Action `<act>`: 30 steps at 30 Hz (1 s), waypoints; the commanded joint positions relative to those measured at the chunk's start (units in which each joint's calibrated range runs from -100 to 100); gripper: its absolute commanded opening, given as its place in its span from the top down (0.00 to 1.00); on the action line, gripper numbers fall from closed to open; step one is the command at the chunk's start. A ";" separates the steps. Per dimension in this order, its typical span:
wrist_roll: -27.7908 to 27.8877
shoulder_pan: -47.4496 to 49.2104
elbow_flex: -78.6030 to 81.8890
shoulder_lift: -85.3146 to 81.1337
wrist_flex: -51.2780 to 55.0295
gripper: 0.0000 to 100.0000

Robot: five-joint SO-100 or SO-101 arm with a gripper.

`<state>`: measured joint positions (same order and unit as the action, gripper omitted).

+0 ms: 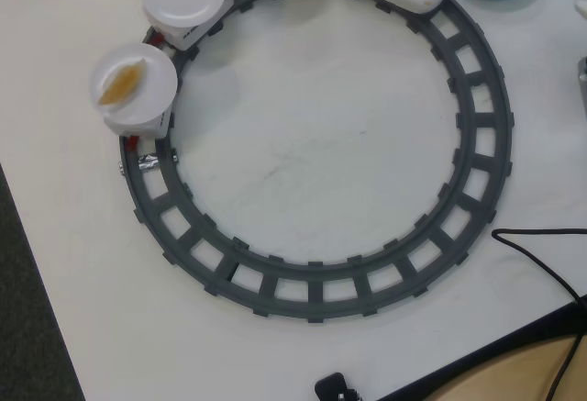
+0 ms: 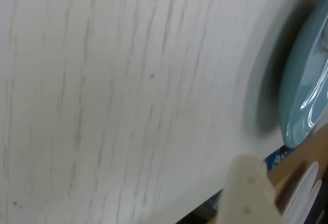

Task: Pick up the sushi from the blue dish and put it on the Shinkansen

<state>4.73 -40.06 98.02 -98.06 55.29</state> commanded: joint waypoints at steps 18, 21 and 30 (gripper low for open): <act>0.30 -0.44 -4.30 11.93 -4.24 0.66; 0.30 -0.53 -10.23 24.62 -8.78 0.66; -0.17 -3.08 -39.13 51.84 -8.18 0.66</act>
<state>4.73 -43.21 70.19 -51.24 46.37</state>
